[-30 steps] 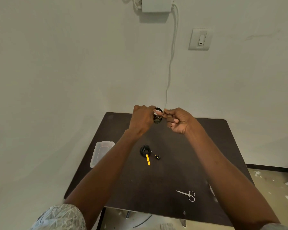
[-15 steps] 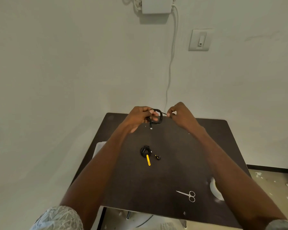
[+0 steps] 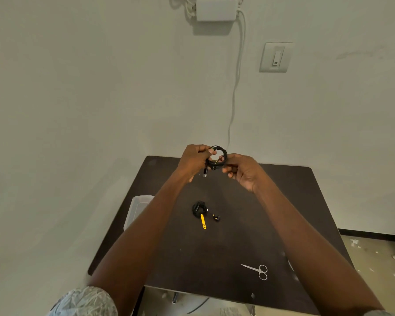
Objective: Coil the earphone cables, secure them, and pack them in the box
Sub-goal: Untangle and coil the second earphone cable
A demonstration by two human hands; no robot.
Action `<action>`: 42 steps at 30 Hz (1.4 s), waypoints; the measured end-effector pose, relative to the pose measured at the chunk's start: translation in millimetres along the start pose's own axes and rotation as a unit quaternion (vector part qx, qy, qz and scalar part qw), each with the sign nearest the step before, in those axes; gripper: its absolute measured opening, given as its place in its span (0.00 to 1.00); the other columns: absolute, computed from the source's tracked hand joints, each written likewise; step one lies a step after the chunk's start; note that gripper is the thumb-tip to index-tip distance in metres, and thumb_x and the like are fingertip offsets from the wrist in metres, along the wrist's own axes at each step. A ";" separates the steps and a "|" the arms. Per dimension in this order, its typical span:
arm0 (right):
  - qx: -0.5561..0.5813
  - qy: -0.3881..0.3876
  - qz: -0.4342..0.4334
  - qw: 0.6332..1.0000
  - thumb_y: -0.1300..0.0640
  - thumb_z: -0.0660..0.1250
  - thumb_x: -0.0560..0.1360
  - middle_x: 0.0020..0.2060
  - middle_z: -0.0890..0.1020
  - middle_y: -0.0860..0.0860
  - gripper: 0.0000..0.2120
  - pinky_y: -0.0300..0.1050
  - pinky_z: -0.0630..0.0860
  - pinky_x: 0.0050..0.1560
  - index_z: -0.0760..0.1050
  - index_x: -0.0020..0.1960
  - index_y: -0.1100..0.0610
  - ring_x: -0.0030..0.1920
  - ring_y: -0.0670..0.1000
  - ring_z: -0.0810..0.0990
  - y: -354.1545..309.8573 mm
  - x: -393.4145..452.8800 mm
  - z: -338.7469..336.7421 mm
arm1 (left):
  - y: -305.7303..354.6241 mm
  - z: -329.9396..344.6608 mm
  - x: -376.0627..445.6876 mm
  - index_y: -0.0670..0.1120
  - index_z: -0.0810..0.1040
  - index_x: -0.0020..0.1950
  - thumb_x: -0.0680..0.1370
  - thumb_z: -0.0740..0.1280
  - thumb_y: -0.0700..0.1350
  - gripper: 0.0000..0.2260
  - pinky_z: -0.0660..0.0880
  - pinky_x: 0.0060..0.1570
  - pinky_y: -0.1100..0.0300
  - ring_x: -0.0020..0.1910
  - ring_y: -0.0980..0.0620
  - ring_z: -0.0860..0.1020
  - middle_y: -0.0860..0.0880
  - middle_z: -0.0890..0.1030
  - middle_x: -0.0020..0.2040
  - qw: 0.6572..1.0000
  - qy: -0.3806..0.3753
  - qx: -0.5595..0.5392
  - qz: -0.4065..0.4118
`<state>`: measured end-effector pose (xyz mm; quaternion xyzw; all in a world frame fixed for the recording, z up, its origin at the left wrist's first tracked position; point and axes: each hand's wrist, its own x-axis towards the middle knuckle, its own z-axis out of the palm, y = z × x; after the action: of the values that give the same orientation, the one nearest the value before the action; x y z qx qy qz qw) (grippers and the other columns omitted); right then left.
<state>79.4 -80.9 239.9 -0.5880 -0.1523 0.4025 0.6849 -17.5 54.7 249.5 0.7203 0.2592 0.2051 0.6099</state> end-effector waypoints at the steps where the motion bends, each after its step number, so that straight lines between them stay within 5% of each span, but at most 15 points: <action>1: 0.032 -0.006 0.021 0.999 0.66 0.63 0.75 0.33 0.81 0.54 0.05 0.36 0.69 0.26 0.78 0.44 0.62 0.26 0.47 0.78 -0.6 0.6 -2.0 | -0.3 1.3 -0.3 0.43 0.83 0.46 0.79 0.66 0.42 0.07 0.75 0.31 0.62 0.30 0.52 0.77 0.45 0.80 0.37 1.000 0.013 0.023 0.010; 6: 0.114 -0.012 0.075 0.991 0.53 0.66 0.73 0.34 0.81 0.52 0.09 0.37 0.66 0.25 0.80 0.43 0.59 0.21 0.46 0.70 -2.9 2.5 -7.7 | 3.1 9.9 -8.7 0.39 0.80 0.43 0.80 0.64 0.42 0.10 0.75 0.31 0.56 0.30 0.48 0.77 0.42 0.79 0.38 0.981 0.060 0.160 0.095; 8: 0.134 -0.013 0.070 0.988 0.55 0.68 0.75 0.33 0.81 0.51 0.08 0.37 0.64 0.23 0.81 0.43 0.59 0.20 0.45 0.66 -1.5 2.4 -7.7 | 0.2 12.9 -9.2 0.34 0.78 0.42 0.80 0.63 0.41 0.12 0.73 0.39 0.51 0.36 0.43 0.75 0.37 0.77 0.39 0.966 0.071 0.209 0.132; 13: 0.240 -0.039 0.067 0.968 0.62 0.65 0.76 0.31 0.79 0.54 0.04 0.37 0.62 0.21 0.76 0.44 0.63 0.17 0.44 0.63 8.5 7.8 -11.0 | -9.9 16.8 -5.6 0.36 0.78 0.48 0.81 0.62 0.40 0.09 0.68 0.41 0.60 0.42 0.49 0.74 0.45 0.76 0.45 0.956 0.089 0.231 0.156; 18: 0.260 -0.072 0.062 0.961 0.60 0.65 0.72 0.32 0.78 0.53 0.04 0.37 0.59 0.21 0.74 0.40 0.60 0.16 0.46 0.61 9.8 3.0 -12.5 | -12.4 17.1 -6.0 0.43 0.83 0.53 0.80 0.64 0.44 0.09 0.75 0.32 0.58 0.30 0.49 0.78 0.47 0.83 0.40 0.994 0.022 0.085 0.062; 23: 0.129 -0.044 0.052 0.989 0.58 0.67 0.72 0.33 0.76 0.52 0.08 0.36 0.60 0.21 0.72 0.34 0.56 0.17 0.45 0.64 6.3 3.0 -17.6 | -7.9 19.2 -5.3 0.41 0.81 0.49 0.80 0.65 0.41 0.07 0.79 0.43 0.58 0.43 0.49 0.82 0.43 0.83 0.43 0.998 -0.039 -0.057 0.007; 28: -0.091 0.007 -0.053 0.994 0.60 0.73 0.71 0.35 0.80 0.50 0.06 0.42 0.65 0.36 0.76 0.38 0.55 0.36 0.47 0.74 7.0 1.2 -25.5 | -8.4 15.9 -4.0 0.39 0.79 0.52 0.81 0.63 0.40 0.07 0.80 0.46 0.58 0.44 0.50 0.83 0.45 0.83 0.43 0.990 -0.059 -0.123 -0.037; 31: -0.085 -0.012 -0.065 0.994 0.61 0.72 0.73 0.41 0.83 0.56 0.03 0.46 0.74 0.44 0.80 0.46 0.60 0.43 0.52 0.79 16.4 0.9 -35.2 | -16.8 17.8 -2.8 0.38 0.78 0.50 0.81 0.62 0.39 0.06 0.81 0.45 0.52 0.42 0.47 0.83 0.44 0.81 0.41 0.982 -0.075 -0.154 -0.073; 38: -0.016 0.101 0.010 0.995 0.67 0.71 0.73 0.36 0.85 0.56 0.04 0.46 0.79 0.37 0.77 0.43 0.61 0.34 0.52 0.81 76.8 2.2 -58.7 | -75.8 45.9 -5.1 0.42 0.76 0.48 0.79 0.64 0.35 0.04 0.81 0.44 0.54 0.38 0.51 0.81 0.44 0.81 0.40 0.971 -0.048 -0.133 -0.192; 42: -0.037 0.141 0.078 0.986 0.71 0.68 0.74 0.37 0.84 0.58 0.06 0.41 0.78 0.31 0.77 0.43 0.62 0.30 0.50 0.80 115.5 -2.2 -84.4 | -119.8 71.3 -17.1 0.44 0.74 0.43 0.79 0.64 0.34 0.07 0.79 0.31 0.62 0.27 0.57 0.79 0.45 0.80 0.39 0.963 -0.032 -0.096 -0.248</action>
<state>92.6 -141.9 111.2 -0.6736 -0.0227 0.3620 0.6440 -2.0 3.6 119.6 0.5779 0.3893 0.0478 0.7156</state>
